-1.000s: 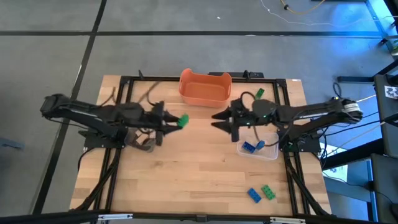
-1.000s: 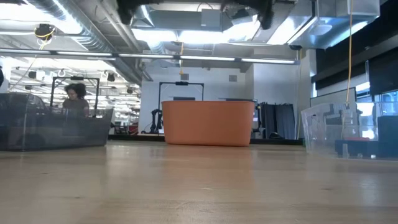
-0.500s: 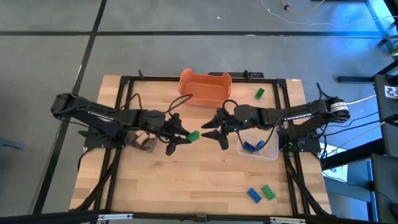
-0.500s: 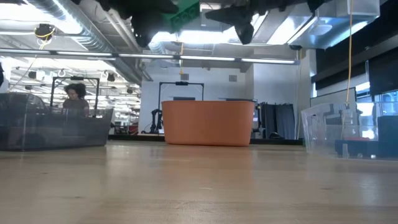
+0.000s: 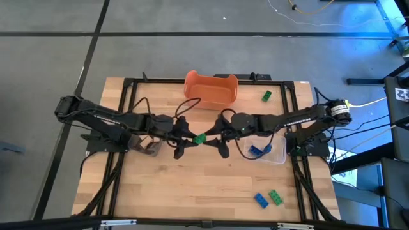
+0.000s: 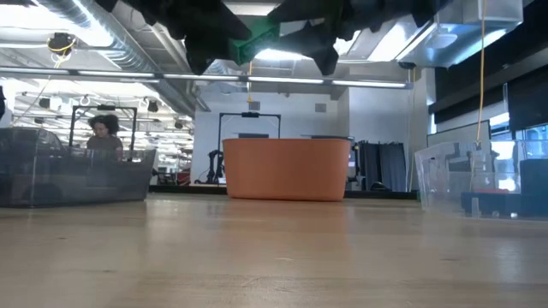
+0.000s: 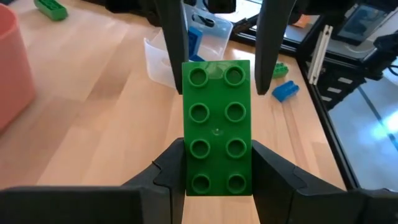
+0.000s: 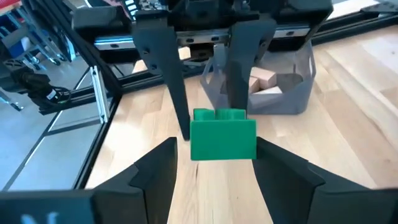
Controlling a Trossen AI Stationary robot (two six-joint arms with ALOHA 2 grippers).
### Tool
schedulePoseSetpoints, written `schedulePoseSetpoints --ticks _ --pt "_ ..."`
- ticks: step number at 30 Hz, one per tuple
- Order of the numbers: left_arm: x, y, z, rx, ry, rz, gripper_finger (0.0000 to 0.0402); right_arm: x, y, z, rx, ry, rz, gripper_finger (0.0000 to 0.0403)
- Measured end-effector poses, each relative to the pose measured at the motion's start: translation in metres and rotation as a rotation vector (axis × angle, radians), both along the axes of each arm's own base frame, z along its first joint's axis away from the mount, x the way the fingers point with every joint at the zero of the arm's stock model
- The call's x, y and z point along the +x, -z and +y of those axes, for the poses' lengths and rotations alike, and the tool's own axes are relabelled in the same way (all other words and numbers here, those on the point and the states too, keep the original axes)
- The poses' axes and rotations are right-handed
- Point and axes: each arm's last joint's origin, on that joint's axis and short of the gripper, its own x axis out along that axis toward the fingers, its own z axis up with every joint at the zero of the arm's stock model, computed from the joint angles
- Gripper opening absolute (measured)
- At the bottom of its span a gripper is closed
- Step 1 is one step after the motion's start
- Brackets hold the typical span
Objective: Sort & place blocks by color
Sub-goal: Put the top left green game piece into the orange bin
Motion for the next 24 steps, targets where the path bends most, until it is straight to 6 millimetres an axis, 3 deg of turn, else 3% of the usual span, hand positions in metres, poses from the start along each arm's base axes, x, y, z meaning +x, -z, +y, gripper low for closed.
schedulePoseSetpoints --ticks 20,24 --pt "0.0000 0.0003 0.0017 -0.006 0.009 0.005 0.0125 0.0084 0.0052 0.0048 0.021 0.019 -0.043 0.0204" --pt "0.0000 0.0002 0.0015 -0.008 0.013 0.004 0.0125 0.0085 0.0049 0.0048 0.023 0.020 -0.046 0.0183"
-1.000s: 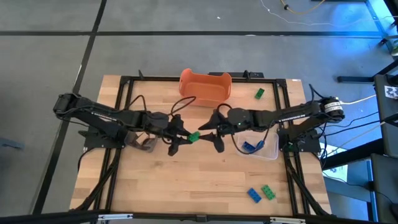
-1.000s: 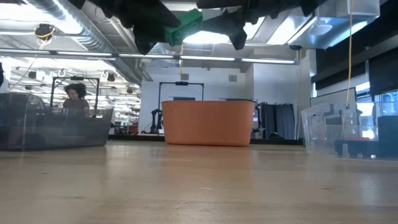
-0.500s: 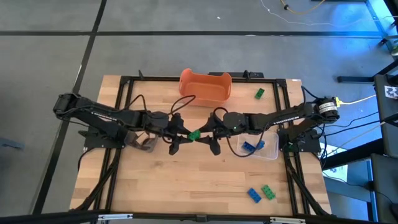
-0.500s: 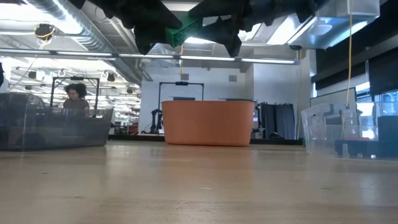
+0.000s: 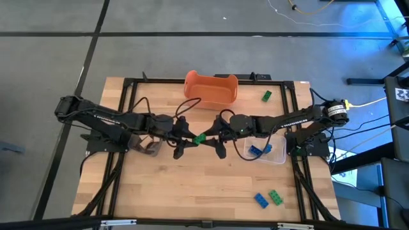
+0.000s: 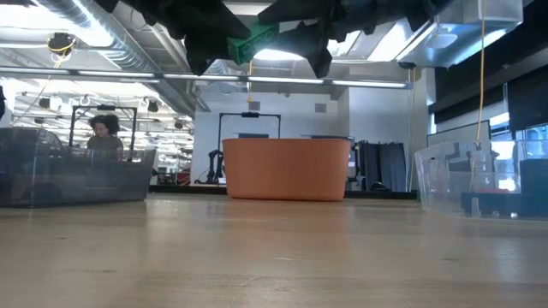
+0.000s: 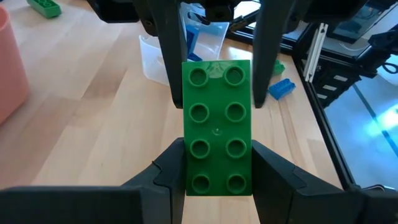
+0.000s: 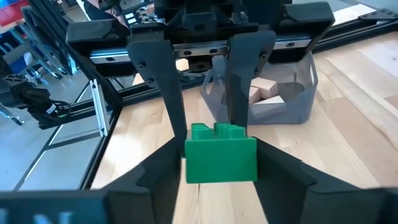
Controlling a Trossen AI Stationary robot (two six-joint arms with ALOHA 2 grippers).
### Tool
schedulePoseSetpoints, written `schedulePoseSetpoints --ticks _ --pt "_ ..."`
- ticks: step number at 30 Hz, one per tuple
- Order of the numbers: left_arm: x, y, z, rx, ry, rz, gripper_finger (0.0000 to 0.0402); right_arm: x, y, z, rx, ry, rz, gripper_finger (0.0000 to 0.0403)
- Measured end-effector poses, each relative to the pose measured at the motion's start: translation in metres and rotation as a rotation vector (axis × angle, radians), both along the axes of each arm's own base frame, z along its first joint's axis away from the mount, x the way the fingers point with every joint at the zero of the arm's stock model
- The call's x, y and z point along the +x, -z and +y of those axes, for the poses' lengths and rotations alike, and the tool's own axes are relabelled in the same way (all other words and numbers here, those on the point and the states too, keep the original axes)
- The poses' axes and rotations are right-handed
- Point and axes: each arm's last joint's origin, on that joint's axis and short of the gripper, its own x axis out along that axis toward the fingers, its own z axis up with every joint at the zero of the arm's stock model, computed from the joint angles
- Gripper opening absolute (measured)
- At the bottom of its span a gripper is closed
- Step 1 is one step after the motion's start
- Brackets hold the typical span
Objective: Sort & place blocks by color
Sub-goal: Put the top left green game piece into the orange bin
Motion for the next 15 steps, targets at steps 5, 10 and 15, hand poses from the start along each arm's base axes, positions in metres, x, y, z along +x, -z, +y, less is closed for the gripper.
schedulePoseSetpoints --ticks 5,10,15 --pt "0.000 0.000 0.000 -0.002 0.005 0.001 0.0125 0.000 0.001 0.000 0.014 0.004 0.007 0.0139" --pt "-0.002 -0.003 0.004 -0.031 -0.011 -0.005 0.0155 -0.003 -0.003 -0.001 0.031 -0.026 0.017 0.0139" --pt "-0.025 -0.015 0.026 -0.085 -0.045 0.054 0.0255 -0.027 -0.011 -0.013 0.005 -0.036 0.159 0.0139"
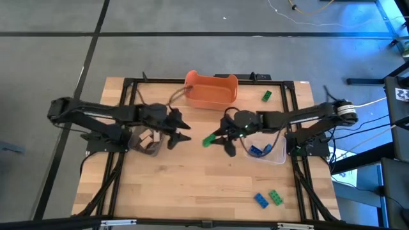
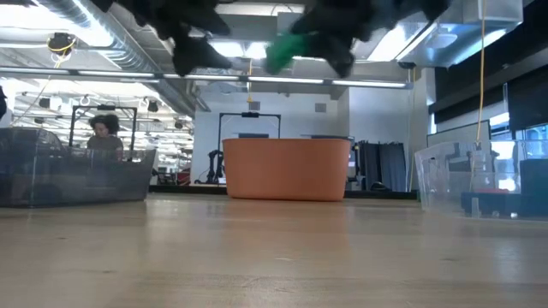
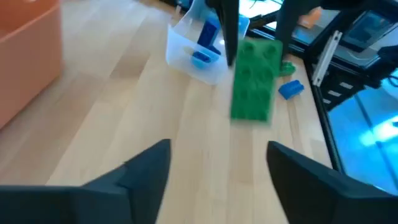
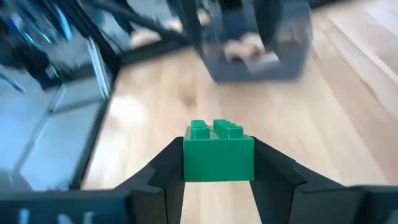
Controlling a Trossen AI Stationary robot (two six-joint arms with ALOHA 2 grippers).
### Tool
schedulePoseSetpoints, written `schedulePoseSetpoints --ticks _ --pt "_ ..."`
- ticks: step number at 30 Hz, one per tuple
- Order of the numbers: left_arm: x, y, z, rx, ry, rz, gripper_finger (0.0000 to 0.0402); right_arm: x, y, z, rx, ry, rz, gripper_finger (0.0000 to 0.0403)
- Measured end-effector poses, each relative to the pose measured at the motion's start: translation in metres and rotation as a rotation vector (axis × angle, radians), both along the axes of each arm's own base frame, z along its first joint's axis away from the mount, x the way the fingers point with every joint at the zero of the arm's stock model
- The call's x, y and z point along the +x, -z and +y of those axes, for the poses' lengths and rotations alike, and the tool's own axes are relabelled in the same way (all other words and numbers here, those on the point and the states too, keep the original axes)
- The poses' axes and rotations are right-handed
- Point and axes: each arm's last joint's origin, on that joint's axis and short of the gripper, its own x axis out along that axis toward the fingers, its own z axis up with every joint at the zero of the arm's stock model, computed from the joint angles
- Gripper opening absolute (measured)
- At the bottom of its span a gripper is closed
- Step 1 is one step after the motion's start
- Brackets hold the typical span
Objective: Sort & place blocks by color
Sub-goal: Put the top left green game piece into the orange bin
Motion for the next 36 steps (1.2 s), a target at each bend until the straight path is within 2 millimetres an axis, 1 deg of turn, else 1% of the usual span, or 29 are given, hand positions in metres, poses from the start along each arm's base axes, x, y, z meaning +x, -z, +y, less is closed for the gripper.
schedulePoseSetpoints --ticks 3,5,7,11,13,16,18,20,22,36 --pt "-0.023 -0.013 0.013 -0.033 -0.027 0.008 0.0283 -0.023 -0.011 -0.009 -0.039 0.014 0.086 0.0139" --pt "-0.041 -0.024 0.021 -0.028 -0.080 -0.024 0.0289 -0.039 -0.017 -0.013 -0.059 0.039 0.141 0.0139" --pt "-0.056 -0.036 0.026 0.007 -0.134 -0.084 0.0288 -0.056 -0.023 -0.016 -0.068 0.071 0.146 0.0139" --pt "-0.083 -0.057 0.027 0.079 -0.212 -0.277 0.0284 -0.089 -0.028 -0.019 -0.042 0.193 0.047 0.0139" --pt "-0.093 -0.058 0.027 0.089 -0.231 -0.369 0.0284 -0.104 -0.025 -0.021 -0.013 0.265 -0.026 0.0139" --pt "-0.101 -0.055 0.025 0.079 -0.242 -0.529 0.0284 -0.119 -0.025 -0.020 0.036 0.319 -0.218 0.0139" --pt "-0.106 -0.050 0.025 0.063 -0.249 -0.627 0.0284 -0.125 -0.023 -0.020 0.059 0.342 -0.333 0.0139" --pt "-0.108 -0.045 0.024 0.057 -0.251 -0.697 0.0284 -0.129 -0.021 -0.020 0.069 0.361 -0.408 0.0139" --pt "-0.110 -0.042 0.024 0.044 -0.259 -0.726 0.0284 -0.131 -0.020 -0.020 0.078 0.369 -0.451 0.0139" --pt "-0.110 -0.042 0.025 0.042 -0.270 -0.732 0.0284 -0.131 -0.019 -0.020 0.086 0.365 -0.451 0.0139"
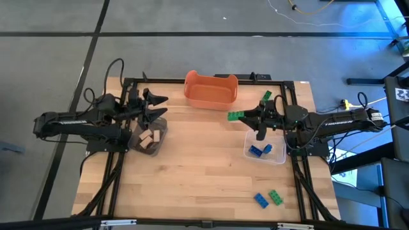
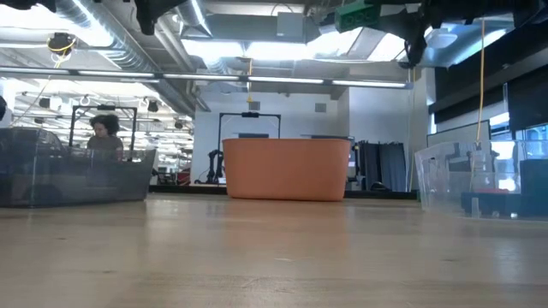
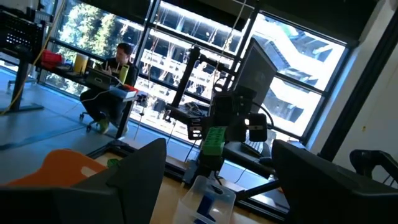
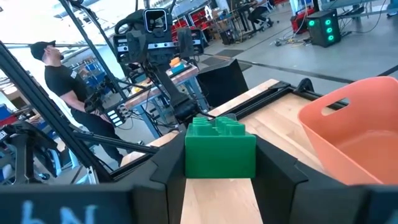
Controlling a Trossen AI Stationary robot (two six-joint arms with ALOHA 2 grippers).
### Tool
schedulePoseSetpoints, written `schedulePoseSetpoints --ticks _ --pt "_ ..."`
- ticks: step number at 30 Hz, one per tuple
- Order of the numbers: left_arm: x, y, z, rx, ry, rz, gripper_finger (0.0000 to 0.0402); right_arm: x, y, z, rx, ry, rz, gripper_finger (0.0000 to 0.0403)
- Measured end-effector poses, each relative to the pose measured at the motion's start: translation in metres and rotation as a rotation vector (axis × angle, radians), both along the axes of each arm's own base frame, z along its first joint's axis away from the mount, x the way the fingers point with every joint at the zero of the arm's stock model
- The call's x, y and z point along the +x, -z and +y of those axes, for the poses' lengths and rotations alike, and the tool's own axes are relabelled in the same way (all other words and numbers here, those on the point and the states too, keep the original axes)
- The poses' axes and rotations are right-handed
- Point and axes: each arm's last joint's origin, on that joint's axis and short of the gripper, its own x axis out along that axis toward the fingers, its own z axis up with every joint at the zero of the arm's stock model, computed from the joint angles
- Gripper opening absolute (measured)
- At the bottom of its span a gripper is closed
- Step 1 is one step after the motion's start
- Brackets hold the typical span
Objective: Sort & place blocks by color
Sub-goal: Put the top left green game piece into the orange bin
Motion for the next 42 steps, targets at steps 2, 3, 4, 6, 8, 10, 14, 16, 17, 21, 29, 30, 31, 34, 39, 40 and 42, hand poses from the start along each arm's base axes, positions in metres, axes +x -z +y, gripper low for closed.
schedulePoseSetpoints --ticks 2,3,4,6,8,10,14,16,17,21,29,30,31,34,39,40,42 --pt "0.000 0.000 0.000 -0.001 -0.003 0.000 0.0284 0.000 0.000 0.000 0.000 -0.001 0.000 0.0139" --pt "0.000 0.000 0.000 -0.002 -0.006 0.000 0.0284 0.000 0.000 0.000 0.000 -0.001 0.001 0.0139" --pt "0.000 0.000 0.000 -0.003 -0.010 0.000 0.0284 0.000 0.000 0.000 0.002 0.002 0.001 0.0139" --pt "0.000 0.000 0.001 -0.006 -0.023 -0.001 0.0284 0.004 0.001 -0.002 0.028 0.051 0.019 0.0139" --pt "-0.002 -0.001 0.001 -0.010 -0.038 -0.008 0.0284 0.013 -0.002 -0.007 0.038 0.092 0.054 0.0139" --pt "-0.004 -0.002 0.001 -0.010 -0.045 -0.022 0.0284 0.026 -0.008 -0.015 0.019 0.127 0.118 0.0139" --pt "-0.007 -0.004 0.000 -0.009 -0.045 -0.033 0.0284 0.058 -0.016 -0.047 0.039 0.201 0.322 0.0139" --pt "-0.007 -0.004 0.000 -0.009 -0.045 -0.036 0.0284 0.073 -0.018 -0.070 0.073 0.225 0.434 0.0139" --pt "-0.008 -0.004 0.000 -0.009 -0.046 -0.037 0.0284 0.080 -0.018 -0.082 0.089 0.234 0.484 0.0139" --pt "-0.009 -0.004 0.001 -0.033 -0.066 -0.045 0.0284 0.101 -0.007 -0.135 0.127 0.292 0.681 0.0139" --pt "-0.009 -0.004 0.001 -0.034 -0.067 -0.045 0.0284 0.131 0.049 -0.199 0.270 0.355 0.949 0.0139" --pt "-0.009 -0.004 0.001 -0.034 -0.067 -0.045 0.0284 0.133 0.054 -0.200 0.282 0.358 0.957 0.0139" --pt "-0.009 -0.004 0.001 -0.034 -0.067 -0.044 0.0284 0.136 0.059 -0.201 0.286 0.357 0.964 0.0139" --pt "-0.009 -0.004 0.001 -0.034 -0.068 -0.045 0.0284 0.139 0.068 -0.203 0.299 0.357 0.980 0.0139" --pt "-0.009 -0.004 0.001 -0.036 -0.075 -0.045 0.0284 0.140 0.071 -0.202 0.320 0.368 0.982 0.0216" --pt "-0.009 -0.004 0.001 -0.036 -0.075 -0.045 0.0284 0.139 0.070 -0.202 0.320 0.368 0.981 0.0238" --pt "-0.009 -0.004 0.001 -0.036 -0.075 -0.045 0.0284 0.139 0.066 -0.202 0.316 0.369 0.968 0.0280"
